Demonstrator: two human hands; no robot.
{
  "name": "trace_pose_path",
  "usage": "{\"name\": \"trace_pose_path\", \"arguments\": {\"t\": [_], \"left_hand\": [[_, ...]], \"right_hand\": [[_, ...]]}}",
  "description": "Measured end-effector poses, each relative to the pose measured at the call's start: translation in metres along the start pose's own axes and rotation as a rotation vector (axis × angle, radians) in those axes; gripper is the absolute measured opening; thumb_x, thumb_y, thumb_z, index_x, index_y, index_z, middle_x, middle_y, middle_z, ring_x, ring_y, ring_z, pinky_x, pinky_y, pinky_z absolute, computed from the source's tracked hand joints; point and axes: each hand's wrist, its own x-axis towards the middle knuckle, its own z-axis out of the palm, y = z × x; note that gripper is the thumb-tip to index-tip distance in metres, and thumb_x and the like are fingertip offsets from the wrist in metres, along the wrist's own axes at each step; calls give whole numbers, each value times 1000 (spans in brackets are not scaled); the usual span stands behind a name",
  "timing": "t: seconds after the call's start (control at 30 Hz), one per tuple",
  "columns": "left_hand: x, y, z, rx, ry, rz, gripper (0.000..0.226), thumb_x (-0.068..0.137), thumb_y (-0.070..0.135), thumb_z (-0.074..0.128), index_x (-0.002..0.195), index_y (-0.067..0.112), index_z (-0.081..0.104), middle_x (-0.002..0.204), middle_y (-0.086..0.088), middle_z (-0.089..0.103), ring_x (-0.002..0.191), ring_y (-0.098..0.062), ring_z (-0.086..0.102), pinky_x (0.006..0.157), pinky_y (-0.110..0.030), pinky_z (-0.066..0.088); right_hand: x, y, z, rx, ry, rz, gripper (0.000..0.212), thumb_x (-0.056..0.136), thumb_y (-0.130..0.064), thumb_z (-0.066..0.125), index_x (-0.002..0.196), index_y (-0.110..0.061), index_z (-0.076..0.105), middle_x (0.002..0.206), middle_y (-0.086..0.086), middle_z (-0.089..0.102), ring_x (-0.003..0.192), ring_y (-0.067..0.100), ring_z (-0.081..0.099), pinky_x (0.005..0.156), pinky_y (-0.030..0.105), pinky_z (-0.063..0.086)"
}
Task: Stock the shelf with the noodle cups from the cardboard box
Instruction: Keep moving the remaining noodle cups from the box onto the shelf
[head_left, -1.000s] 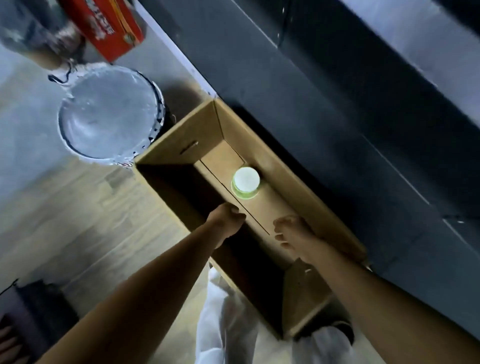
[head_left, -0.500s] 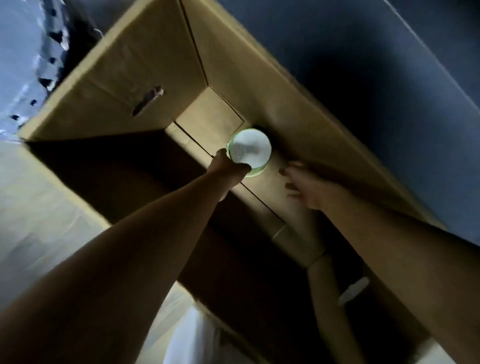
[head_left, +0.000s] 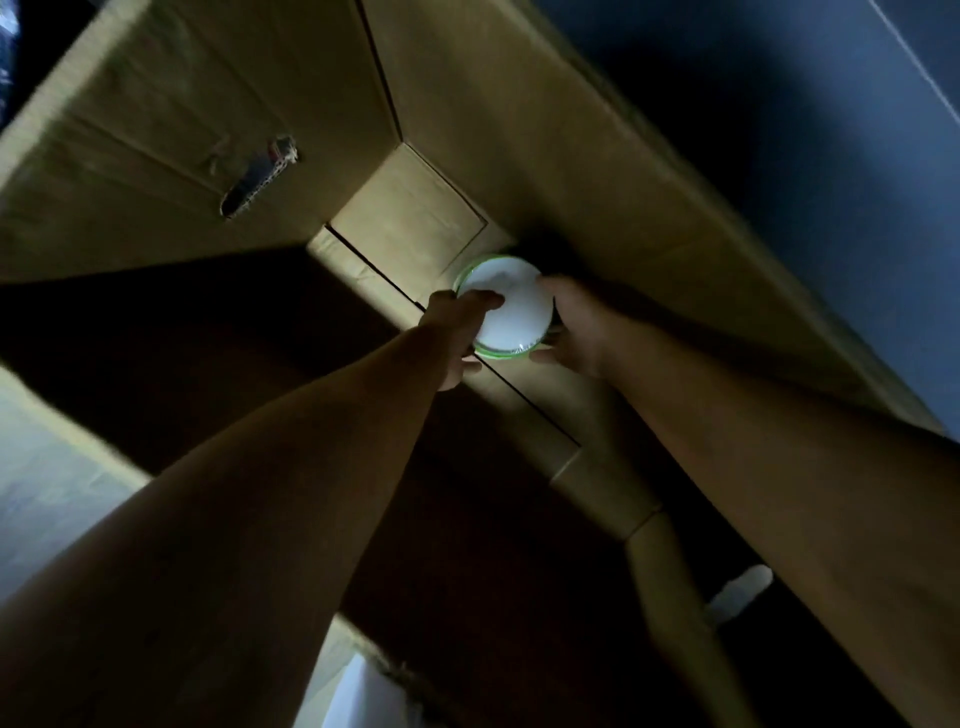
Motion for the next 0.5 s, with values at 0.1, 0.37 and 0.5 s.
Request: {"name": "trace_pose_path", "arguments": {"t": [0.1,0.37,0.5], "left_hand": [[-18,-4,-6,-103,20,-37,51,89,37,61,132,19,42,128,-7,42,115,-37,49,89,-48,51],[-107,8,-19,-356,141,-109,67,86,59,55,135,15,42,132,-12,47,104,-35,51,67,-47,51],[-171,23,-31,-328,121,-23,58,83,45,68,124,8,49,110,-12,55,80,-27,55,65,-42,52]], "right_hand": [[-19,6,1,-41,49,-28,46,91,-46,50,134,-30,46,132,4,49,118,32,49,89,46,50],[-110,0,24,-198,286,-332,27,97,-37,45,119,-22,50,121,7,52,114,32,52,93,45,48],[-172,-1,30,-84,327,-384,5,92,-39,50,88,-35,48,107,0,56,104,29,58,89,51,51]]}}
